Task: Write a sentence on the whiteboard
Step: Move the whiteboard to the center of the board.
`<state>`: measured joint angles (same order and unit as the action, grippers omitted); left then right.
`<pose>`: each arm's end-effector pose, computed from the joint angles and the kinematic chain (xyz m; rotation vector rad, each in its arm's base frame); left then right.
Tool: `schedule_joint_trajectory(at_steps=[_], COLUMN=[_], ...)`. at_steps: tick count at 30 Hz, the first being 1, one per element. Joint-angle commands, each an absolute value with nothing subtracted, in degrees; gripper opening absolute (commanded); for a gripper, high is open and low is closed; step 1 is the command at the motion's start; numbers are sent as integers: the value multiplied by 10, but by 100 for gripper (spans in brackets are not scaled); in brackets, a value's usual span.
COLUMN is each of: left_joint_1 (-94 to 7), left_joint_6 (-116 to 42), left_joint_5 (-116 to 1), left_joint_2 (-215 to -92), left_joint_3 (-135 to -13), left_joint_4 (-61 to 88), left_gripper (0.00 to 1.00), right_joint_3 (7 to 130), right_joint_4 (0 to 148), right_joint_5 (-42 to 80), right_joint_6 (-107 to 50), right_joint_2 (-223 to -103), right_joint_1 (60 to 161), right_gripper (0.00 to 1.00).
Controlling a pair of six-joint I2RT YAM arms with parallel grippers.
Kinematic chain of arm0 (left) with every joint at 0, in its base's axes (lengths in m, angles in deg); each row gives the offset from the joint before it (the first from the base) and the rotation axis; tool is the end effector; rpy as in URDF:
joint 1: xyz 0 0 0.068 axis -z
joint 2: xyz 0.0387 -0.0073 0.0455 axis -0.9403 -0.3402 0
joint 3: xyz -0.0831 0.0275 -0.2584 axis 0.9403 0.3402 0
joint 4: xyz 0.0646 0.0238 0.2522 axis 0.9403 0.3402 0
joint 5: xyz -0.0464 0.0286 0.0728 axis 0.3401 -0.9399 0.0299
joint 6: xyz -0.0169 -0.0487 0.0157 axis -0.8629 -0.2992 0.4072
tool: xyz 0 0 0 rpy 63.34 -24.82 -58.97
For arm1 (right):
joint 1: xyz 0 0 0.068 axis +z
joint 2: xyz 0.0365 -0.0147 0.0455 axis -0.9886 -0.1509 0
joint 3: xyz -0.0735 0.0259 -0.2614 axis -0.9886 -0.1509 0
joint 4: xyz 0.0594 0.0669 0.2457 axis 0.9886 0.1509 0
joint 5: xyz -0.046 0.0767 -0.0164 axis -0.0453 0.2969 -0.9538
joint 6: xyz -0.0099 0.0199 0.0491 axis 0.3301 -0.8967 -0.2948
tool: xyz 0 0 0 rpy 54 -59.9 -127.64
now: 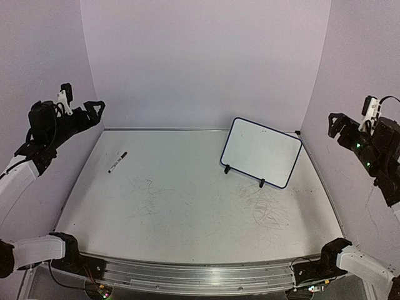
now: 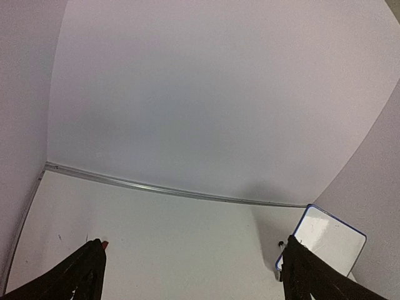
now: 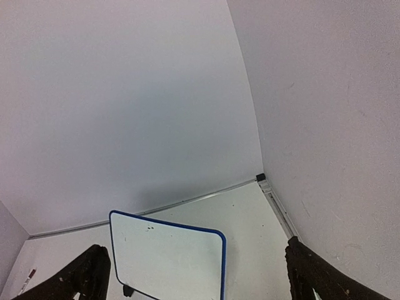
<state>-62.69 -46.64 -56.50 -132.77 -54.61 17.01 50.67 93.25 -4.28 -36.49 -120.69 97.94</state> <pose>0.2202 -0.0345 0.3743 -0.0696 1.6539 -0.5157 0.1308 0.0293 0.4148 0.1836 1.5769 0.2173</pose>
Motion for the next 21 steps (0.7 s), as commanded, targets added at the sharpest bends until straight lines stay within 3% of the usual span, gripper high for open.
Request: schedule_joint_trajectory(at_steps=[1, 9, 16, 21], left_joint_1=[-628, -609, -517, -462], left_joint_6=[-484, -530, -540, -552], left_joint_5=[-467, -340, -377, -402], left_joint_2=[-1342, -1414, -1451, -1485], left_joint_3=[-580, -587, -566, -552], left_joint_4=[150, 150, 167, 166], left_gripper=[100, 99, 99, 99], right_joint_3=[508, 454, 427, 430], right_joint_4=[964, 935, 898, 883], right_joint_5=[-68, -40, 93, 68], right_joint_6=[-369, -404, -469, -556], right_joint_2=[-1236, -1272, -1338, -1453], right_joint_1=[981, 981, 982, 1065], right_gripper=[98, 98, 98, 98])
